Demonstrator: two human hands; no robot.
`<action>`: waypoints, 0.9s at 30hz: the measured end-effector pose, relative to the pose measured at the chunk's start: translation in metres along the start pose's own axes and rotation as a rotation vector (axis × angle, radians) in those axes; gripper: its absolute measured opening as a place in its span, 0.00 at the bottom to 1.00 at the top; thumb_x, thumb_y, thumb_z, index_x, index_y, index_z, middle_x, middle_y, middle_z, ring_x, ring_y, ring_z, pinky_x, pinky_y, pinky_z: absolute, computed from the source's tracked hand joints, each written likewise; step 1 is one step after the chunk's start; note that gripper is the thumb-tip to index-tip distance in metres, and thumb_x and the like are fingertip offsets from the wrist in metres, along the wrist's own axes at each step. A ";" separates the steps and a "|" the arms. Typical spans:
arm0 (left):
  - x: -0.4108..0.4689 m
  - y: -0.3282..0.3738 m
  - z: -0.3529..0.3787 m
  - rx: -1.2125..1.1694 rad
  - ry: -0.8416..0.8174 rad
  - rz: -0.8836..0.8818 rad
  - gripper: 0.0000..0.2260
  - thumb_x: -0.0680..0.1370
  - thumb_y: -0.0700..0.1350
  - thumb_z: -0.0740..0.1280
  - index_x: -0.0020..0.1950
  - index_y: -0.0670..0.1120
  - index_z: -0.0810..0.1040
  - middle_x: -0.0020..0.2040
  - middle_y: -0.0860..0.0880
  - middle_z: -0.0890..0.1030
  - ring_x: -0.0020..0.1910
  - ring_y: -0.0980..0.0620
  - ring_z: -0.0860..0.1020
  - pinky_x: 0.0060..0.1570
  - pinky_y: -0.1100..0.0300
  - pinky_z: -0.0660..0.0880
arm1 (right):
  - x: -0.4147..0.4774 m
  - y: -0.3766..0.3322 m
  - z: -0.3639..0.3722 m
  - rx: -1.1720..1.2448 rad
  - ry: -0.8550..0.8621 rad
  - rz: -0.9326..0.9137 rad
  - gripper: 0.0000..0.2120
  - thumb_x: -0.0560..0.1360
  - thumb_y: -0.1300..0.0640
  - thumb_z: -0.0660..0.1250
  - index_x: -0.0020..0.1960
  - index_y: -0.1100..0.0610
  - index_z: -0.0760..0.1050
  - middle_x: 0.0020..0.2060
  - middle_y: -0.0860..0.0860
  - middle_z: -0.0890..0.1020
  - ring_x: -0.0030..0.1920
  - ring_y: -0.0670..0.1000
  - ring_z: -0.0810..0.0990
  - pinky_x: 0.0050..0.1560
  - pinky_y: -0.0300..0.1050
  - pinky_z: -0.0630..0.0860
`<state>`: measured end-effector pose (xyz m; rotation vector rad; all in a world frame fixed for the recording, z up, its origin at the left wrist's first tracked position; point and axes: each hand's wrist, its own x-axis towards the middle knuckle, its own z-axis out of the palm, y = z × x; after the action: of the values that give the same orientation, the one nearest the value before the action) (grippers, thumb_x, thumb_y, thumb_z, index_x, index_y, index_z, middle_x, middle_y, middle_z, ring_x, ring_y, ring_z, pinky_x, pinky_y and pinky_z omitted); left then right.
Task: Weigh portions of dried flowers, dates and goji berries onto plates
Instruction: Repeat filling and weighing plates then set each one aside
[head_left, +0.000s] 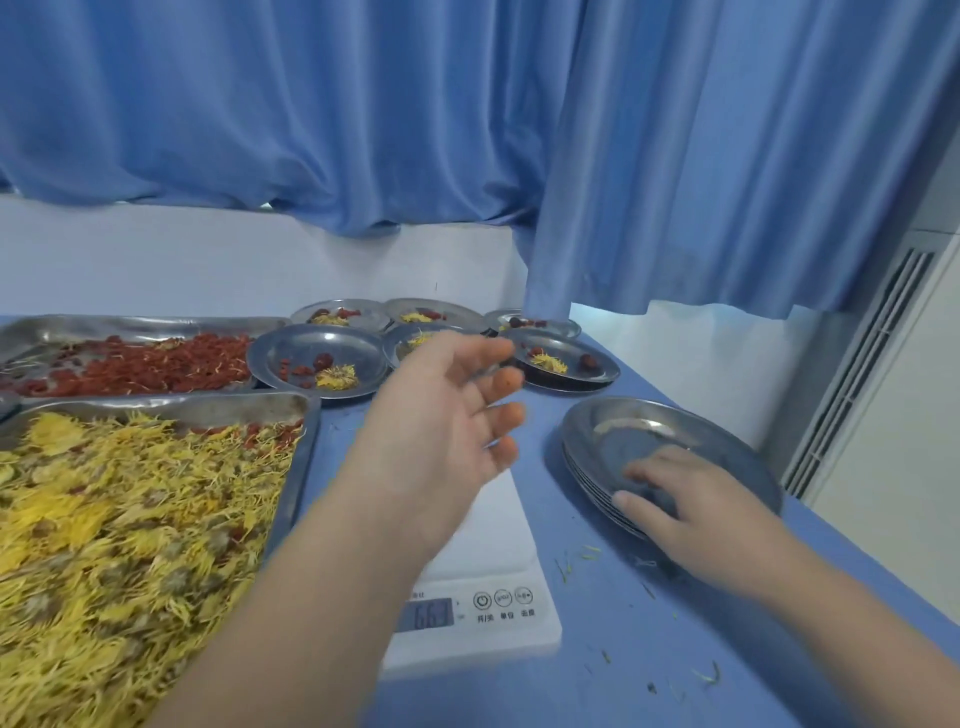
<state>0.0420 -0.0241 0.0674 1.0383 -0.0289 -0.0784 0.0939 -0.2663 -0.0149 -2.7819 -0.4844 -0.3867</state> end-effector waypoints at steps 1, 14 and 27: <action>-0.005 0.002 -0.011 0.014 0.017 0.009 0.05 0.67 0.47 0.66 0.40 0.49 0.79 0.32 0.51 0.77 0.27 0.54 0.73 0.32 0.60 0.65 | -0.001 0.001 -0.001 -0.036 -0.028 0.004 0.14 0.75 0.39 0.60 0.50 0.47 0.77 0.44 0.44 0.77 0.48 0.46 0.76 0.51 0.47 0.74; -0.042 0.003 -0.113 -0.053 0.280 0.078 0.05 0.69 0.47 0.65 0.41 0.49 0.78 0.34 0.50 0.75 0.30 0.52 0.73 0.36 0.57 0.66 | -0.009 -0.026 -0.005 -0.221 -0.027 0.045 0.16 0.69 0.53 0.64 0.28 0.49 0.59 0.32 0.49 0.71 0.33 0.50 0.71 0.34 0.46 0.69; -0.054 -0.002 -0.116 -0.080 0.282 0.067 0.10 0.65 0.47 0.67 0.44 0.47 0.77 0.34 0.49 0.75 0.29 0.51 0.72 0.35 0.57 0.66 | -0.014 -0.028 -0.007 -0.238 0.256 -0.036 0.06 0.74 0.57 0.68 0.38 0.55 0.79 0.35 0.47 0.76 0.37 0.52 0.76 0.31 0.46 0.73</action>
<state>-0.0048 0.0793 0.0073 0.9603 0.1936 0.1273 0.0701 -0.2473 -0.0064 -2.8910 -0.4531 -0.8460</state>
